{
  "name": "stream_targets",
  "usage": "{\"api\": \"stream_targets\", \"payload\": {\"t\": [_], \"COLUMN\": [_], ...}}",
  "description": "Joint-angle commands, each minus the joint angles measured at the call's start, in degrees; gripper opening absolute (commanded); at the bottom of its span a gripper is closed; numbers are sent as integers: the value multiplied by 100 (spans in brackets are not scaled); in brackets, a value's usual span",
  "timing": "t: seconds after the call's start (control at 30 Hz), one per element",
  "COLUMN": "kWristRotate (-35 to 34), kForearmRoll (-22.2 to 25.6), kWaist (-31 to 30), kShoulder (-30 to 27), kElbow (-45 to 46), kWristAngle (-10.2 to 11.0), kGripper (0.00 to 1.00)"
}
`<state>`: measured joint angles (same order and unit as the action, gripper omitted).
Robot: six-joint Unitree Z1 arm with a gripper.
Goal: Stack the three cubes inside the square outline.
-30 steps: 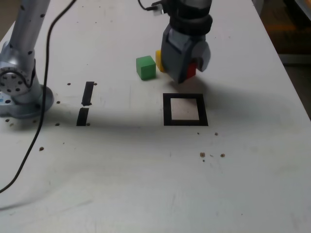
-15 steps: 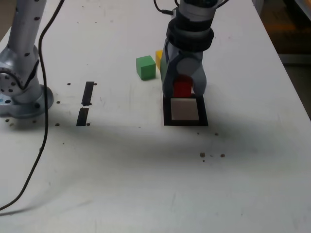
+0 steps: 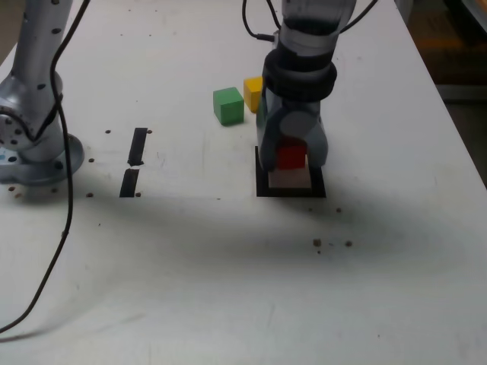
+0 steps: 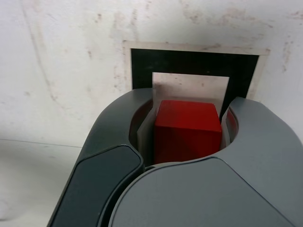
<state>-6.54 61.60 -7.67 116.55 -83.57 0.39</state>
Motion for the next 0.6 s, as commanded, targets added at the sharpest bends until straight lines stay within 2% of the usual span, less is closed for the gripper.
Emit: {"api": "stream_targets", "payload": {"t": [0.0, 0.13, 0.23, 0.37, 0.57], "kWristRotate": [-28, -30, -26, -7, 111], "kForearmRoll": [-39, -65, -75, -63, -77], "kWaist": [-23, -24, -24, -24, -32], "kShoulder": [80, 150, 205, 283, 266], "kElbow": [17, 107, 129, 98, 73], "kWristAngle": [0, -15, -43, -53, 43], "kGripper": [21, 23, 29, 46, 74]}}
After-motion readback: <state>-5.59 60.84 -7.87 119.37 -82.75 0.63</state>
